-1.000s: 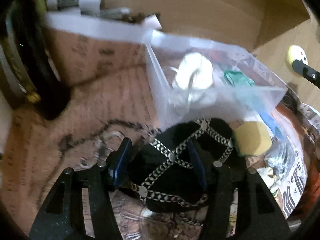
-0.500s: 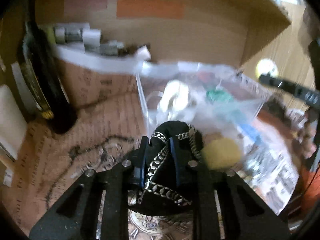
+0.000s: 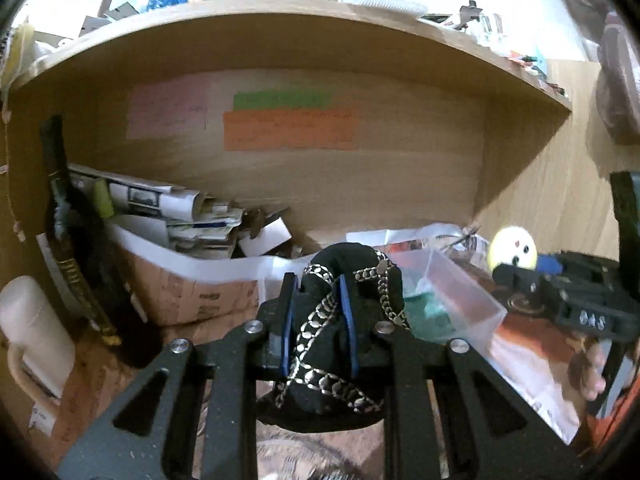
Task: Organize soft objects
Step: 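Lower the black cloth into the box with the left gripper while the right drops the ball in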
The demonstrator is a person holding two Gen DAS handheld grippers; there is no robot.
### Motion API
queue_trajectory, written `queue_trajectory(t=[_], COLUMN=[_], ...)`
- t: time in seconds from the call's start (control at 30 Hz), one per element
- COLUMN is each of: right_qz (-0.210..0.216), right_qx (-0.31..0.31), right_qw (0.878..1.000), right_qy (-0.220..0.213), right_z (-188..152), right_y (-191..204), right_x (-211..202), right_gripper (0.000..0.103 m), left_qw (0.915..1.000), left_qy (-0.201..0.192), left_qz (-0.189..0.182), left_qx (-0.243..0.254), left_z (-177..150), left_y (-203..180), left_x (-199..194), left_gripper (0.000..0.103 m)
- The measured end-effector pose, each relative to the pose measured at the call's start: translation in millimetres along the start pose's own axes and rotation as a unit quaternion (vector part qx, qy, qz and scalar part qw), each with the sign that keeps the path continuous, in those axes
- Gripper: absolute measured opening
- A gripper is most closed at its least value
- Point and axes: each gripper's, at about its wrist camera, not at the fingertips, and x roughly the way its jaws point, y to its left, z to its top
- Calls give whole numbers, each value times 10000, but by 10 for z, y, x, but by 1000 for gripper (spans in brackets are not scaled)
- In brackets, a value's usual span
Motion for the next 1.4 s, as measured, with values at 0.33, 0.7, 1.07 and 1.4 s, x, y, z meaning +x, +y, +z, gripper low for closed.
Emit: queue_trajectory(t=[0.33,0.7,1.07,1.4], right_qz=[-13,55,-160,104], right_qx=[-99,174,95,-110], right_qw=[9990,9947,9941,9965], right_qy=[446,1010,1072,819], right_z=[-61,-178,-168,-167], right_y=[-36,-187,-164,32], right_x=[344,673,650,427], right_gripper=[38,38,62,83], left_qw=[9982,9939,9940,9956], left_qy=[588,1060,1088,876], left_qz=[-151,2,-39,-164], left_qx=[-20,310,38,300], left_z=[-58,-210,-225,-174], left_y=[-132,-220,-98,-208], left_x=[671,1039,922,606], left_gripper=[20,26,69,90])
